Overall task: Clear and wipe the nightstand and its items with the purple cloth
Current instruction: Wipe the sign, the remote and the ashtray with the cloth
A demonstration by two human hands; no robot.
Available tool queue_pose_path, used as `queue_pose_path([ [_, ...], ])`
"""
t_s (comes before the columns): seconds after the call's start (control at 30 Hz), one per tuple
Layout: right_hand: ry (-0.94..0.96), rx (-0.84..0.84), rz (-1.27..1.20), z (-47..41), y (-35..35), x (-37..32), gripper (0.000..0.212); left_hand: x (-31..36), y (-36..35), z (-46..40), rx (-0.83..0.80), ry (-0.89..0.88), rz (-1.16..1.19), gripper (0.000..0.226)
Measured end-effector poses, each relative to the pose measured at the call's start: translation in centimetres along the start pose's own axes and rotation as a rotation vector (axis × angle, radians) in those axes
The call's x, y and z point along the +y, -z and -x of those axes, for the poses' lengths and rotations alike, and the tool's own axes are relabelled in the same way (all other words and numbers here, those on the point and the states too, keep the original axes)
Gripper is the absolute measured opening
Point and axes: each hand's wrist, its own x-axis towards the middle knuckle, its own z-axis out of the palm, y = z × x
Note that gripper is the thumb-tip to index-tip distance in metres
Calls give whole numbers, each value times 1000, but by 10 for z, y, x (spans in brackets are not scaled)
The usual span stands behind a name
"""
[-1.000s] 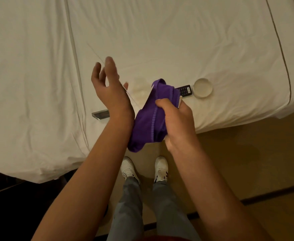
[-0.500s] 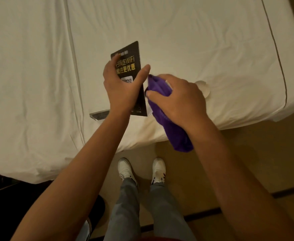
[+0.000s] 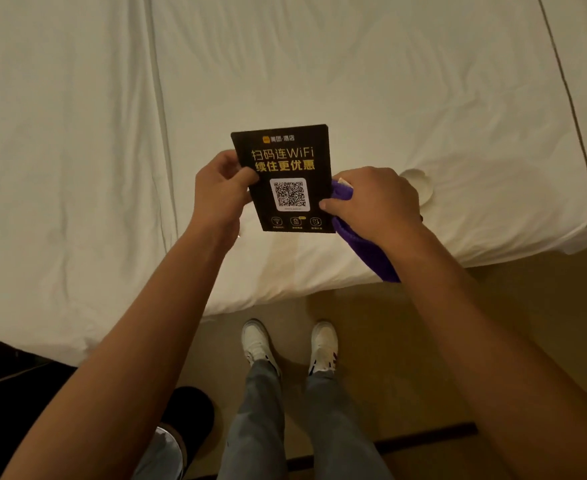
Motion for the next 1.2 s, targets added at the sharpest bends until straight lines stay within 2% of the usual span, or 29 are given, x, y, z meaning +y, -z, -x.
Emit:
queue_pose_path([
  [0.17, -90, -48, -18, -13, -6, 14, 26, -25, 13, -5, 100, 55, -54, 23],
  [0.27, -96, -49, -107, -15, -14, 11, 51, -37, 15, -12, 108, 50, -73, 24],
  [0.33, -75, -73, -104, -20, -22, 4, 58, -43, 14, -17, 106, 51, -68, 24],
  [0.87, -46, -176, -116, -47, -72, -13, 53, -89, 30, -40, 117, 118, -142, 30],
  [1.1, -125, -175, -213, -43, -59, -4, 61, -71, 33, -32, 62, 48, -195, 29],
  [1.2, -217, -132, -337, -35, -37, 8, 66, -51, 35, -24, 160, -56, -260, 32],
])
